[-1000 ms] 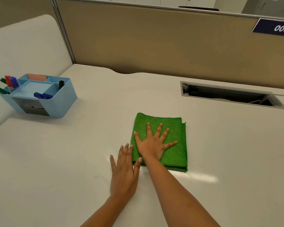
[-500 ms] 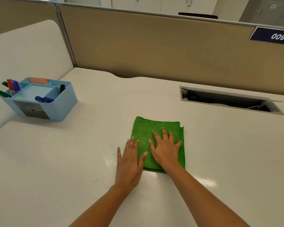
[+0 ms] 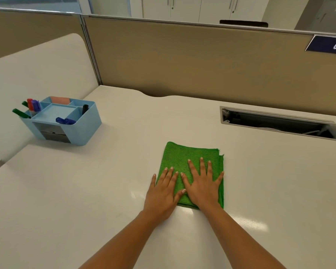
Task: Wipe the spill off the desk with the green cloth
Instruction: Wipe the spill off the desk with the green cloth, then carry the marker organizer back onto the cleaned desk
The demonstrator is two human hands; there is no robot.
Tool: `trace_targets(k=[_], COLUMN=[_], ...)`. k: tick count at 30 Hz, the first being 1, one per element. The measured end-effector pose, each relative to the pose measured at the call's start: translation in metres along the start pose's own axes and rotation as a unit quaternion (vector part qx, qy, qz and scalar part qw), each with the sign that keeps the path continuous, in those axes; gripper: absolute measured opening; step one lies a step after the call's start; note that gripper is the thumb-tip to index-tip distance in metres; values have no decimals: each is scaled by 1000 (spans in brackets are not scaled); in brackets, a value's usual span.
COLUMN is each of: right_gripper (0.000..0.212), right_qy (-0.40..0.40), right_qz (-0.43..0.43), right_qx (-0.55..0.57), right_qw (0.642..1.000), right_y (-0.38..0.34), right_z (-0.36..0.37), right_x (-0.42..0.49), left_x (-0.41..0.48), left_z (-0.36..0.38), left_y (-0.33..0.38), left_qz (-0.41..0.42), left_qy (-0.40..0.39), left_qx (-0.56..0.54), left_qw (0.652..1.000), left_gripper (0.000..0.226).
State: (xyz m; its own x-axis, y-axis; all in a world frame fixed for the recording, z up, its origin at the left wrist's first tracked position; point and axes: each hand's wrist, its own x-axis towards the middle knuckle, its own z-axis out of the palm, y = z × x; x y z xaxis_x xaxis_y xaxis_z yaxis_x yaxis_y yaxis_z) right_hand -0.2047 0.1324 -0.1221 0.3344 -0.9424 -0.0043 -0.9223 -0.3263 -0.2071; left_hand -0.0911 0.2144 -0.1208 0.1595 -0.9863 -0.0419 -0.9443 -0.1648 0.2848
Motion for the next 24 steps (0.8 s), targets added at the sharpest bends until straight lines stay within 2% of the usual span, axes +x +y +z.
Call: trace_targets(k=[6,12,19,24], right_gripper=[62,60,57,58], right_qy=[-23,-45,-70,-102], right_qz=[-9,-5,-19,-35], right_qx=[-6,31,155,213], right_qw=[1000,998,985,971], right_y=[6,-17,-102,-179], right_z=[-3,-15,-29,-37], right_x=[-5,-9,4,24], left_x=[-3,-13,-6,6], left_z=[-4,-21,-82,-136], left_y=[6,-20,-112,-188], left_qz=[-5,-45,-138,-217], left_qy=[-27,-2,52,121], left_qx=[-17,-65,-105,-149], left_qw=[999,997,983,957], left_gripper=[62,59,57,53])
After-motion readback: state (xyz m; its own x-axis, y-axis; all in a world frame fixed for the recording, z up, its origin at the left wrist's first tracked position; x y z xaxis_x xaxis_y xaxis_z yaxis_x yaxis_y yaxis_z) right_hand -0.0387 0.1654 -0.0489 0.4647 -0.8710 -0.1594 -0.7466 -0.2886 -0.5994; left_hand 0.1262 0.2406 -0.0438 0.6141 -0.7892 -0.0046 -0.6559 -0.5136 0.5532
